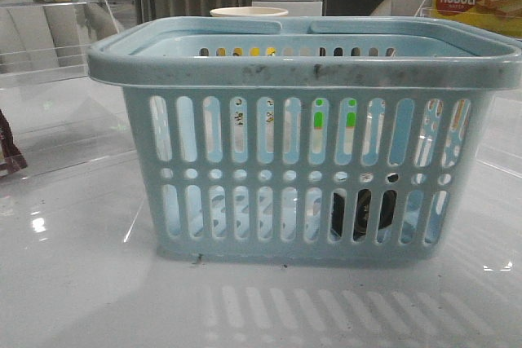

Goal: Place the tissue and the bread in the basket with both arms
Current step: 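Carry the bread over the blue basket and open the left gripper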

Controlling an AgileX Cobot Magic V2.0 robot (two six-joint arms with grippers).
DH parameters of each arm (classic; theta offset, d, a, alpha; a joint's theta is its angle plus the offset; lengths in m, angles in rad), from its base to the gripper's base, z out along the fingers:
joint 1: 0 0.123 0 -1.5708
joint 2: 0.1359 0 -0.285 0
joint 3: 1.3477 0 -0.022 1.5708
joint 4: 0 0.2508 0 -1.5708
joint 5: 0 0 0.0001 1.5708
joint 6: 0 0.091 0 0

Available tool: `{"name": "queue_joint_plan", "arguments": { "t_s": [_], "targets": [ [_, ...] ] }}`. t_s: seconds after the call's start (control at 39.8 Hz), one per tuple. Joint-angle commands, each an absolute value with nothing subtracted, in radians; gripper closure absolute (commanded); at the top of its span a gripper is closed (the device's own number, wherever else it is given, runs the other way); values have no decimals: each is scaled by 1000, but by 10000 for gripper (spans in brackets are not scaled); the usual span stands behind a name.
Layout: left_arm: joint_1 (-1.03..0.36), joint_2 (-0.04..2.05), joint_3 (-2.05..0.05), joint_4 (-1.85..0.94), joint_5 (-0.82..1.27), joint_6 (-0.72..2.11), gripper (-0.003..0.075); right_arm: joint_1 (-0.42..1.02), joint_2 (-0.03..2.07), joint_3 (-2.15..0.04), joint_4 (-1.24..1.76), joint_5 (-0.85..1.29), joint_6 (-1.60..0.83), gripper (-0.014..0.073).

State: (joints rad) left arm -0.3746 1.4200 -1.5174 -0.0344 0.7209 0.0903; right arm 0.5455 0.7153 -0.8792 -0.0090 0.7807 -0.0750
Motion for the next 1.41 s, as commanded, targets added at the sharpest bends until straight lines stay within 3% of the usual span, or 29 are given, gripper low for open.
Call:
{"name": "queue_joint_plan", "arguments": {
  "t_s": [0.0,0.23,0.45,0.78,1.01,1.38],
  "targets": [
    [-469,1374,-1515,-45,679,102,629,546,712,-905,-20,703,-79,137],
    [-646,1422,-1428,-45,591,111,629,546,712,-905,-20,703,-79,137],
    [-679,1547,-1426,-53,580,111,624,546,712,-905,-20,703,-79,137],
    [-679,1606,-1430,-55,575,111,349,546,712,-905,-20,703,-79,137],
    [-679,1538,-1430,-55,585,111,341,546,712,-905,-20,703,-79,137],
    [-679,1216,-1410,-51,719,111,341,546,712,-905,-20,703,-79,137]
  ]
}}
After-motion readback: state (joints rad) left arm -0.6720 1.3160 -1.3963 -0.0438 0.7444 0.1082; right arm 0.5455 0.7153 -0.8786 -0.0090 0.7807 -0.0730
